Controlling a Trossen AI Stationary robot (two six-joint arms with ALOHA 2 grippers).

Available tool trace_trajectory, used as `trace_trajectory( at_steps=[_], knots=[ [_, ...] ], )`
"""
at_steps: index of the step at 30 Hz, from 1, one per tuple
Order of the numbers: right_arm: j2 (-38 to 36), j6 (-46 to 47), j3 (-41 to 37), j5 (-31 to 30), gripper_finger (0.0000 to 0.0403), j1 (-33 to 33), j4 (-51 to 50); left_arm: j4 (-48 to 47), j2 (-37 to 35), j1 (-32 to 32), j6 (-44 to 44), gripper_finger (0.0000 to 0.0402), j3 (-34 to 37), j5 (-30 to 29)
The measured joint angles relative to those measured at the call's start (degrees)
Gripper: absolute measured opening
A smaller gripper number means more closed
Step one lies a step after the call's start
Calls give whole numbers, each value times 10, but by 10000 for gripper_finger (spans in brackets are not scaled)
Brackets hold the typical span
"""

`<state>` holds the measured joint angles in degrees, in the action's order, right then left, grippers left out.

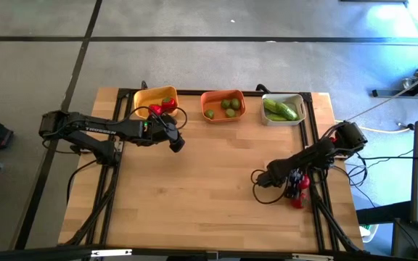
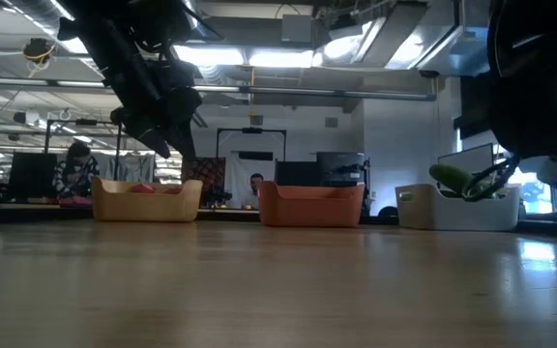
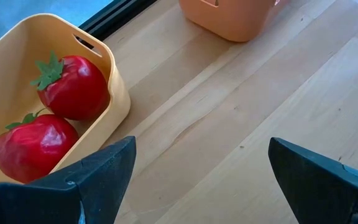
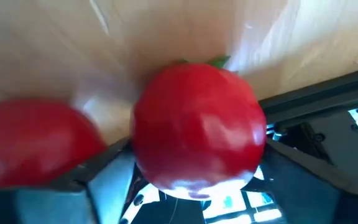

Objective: Sort produce into baskets
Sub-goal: Put the top tomato into the yellow bin

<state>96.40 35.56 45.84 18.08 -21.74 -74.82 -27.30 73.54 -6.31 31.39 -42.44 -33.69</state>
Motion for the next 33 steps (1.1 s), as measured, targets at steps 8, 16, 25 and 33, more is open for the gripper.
trace_trajectory(
  at_steps=[8,16,25,33],
  knots=[
    [0,-15,9,-29,199,0,-12,22,0,-10,0,363,0,0],
    [-9,-36,84,-167,203,0,-32,27,0,-10,1,363,0,0],
    [-11,-81,149,-500,205,6,3,31,0,-10,6,363,0,0],
    [-11,-136,127,-560,209,60,136,45,0,-10,33,363,0,0]
  ],
)
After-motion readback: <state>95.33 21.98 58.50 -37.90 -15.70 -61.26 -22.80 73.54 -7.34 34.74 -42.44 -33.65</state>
